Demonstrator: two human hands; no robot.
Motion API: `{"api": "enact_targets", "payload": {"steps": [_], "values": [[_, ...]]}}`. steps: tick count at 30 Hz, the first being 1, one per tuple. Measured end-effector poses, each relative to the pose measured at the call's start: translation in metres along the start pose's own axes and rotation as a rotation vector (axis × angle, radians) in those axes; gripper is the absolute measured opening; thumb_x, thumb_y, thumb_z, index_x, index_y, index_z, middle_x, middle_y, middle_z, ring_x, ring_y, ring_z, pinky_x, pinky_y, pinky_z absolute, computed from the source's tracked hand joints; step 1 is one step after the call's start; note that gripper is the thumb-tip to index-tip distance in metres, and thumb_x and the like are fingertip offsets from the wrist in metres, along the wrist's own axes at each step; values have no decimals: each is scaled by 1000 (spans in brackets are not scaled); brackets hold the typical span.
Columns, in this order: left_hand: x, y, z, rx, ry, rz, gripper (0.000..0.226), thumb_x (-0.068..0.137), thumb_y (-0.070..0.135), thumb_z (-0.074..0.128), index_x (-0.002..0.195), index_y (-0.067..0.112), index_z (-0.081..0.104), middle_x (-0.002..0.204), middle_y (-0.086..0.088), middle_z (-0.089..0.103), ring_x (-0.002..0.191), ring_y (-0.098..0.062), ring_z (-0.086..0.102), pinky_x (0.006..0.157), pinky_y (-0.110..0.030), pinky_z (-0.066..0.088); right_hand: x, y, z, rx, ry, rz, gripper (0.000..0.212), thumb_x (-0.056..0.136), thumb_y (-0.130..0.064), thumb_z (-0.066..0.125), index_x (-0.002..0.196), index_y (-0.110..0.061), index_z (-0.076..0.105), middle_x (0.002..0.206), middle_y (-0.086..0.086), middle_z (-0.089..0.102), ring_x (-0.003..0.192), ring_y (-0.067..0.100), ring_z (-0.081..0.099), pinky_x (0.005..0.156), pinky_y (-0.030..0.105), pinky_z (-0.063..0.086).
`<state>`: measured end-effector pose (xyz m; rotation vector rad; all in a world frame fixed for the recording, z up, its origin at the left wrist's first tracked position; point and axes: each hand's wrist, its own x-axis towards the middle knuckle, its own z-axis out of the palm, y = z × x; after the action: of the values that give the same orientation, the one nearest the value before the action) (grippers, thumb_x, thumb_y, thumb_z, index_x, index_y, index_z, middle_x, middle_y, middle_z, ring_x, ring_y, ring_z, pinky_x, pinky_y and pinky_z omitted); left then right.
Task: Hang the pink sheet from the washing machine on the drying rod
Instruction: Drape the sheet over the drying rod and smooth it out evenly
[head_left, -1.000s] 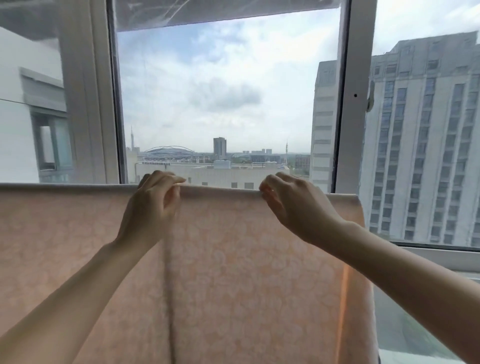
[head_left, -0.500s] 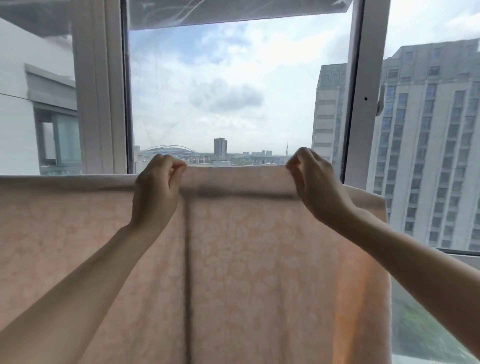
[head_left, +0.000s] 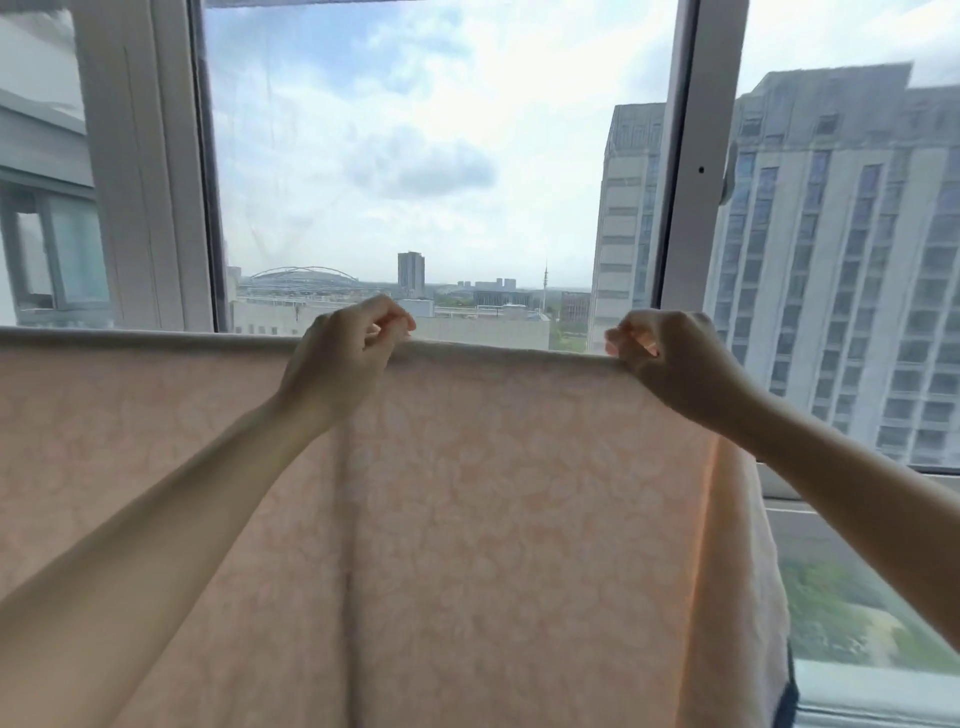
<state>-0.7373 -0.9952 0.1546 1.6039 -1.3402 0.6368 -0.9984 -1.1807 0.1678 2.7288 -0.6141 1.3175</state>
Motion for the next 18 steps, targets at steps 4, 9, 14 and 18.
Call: {"api": "enact_targets", "payload": {"steps": [4, 9, 14, 18], "values": [[-6, 24, 16, 127, -75, 230, 19, 94, 39, 58, 98, 24, 70, 89, 11, 71, 80, -9, 65, 81, -39, 54, -14, -1, -2, -52, 32, -52, 16, 96, -23, 55, 97, -11, 65, 84, -8, 63, 66, 5, 59, 63, 9, 43], [-4, 50, 41, 74, -79, 359, 23, 92, 34, 61, 107, 19, 70, 98, 7, 71, 84, -13, 67, 76, -40, 56, -34, 9, -3, -179, 133, -69, 34, 92, -39, 59, 113, -12, 59, 114, 3, 62, 100, 14, 57, 86, 24, 45], [-3, 76, 67, -8, -85, 380, 20, 86, 31, 71, 102, 20, 71, 93, 15, 65, 82, -12, 66, 72, -41, 57, -62, 23, -4, -310, 224, 163, 56, 82, -35, 72, 122, -9, 42, 120, 12, 43, 101, 25, 47, 80, 35, 47], [0, 83, 76, -79, -20, 295, 17, 80, 37, 75, 89, 23, 75, 85, 20, 61, 77, -9, 65, 69, -38, 55, -78, 34, -5, -48, 255, 349, 23, 92, -25, 63, 100, -13, 45, 81, -6, 51, 65, 6, 52, 59, 17, 39]]}}
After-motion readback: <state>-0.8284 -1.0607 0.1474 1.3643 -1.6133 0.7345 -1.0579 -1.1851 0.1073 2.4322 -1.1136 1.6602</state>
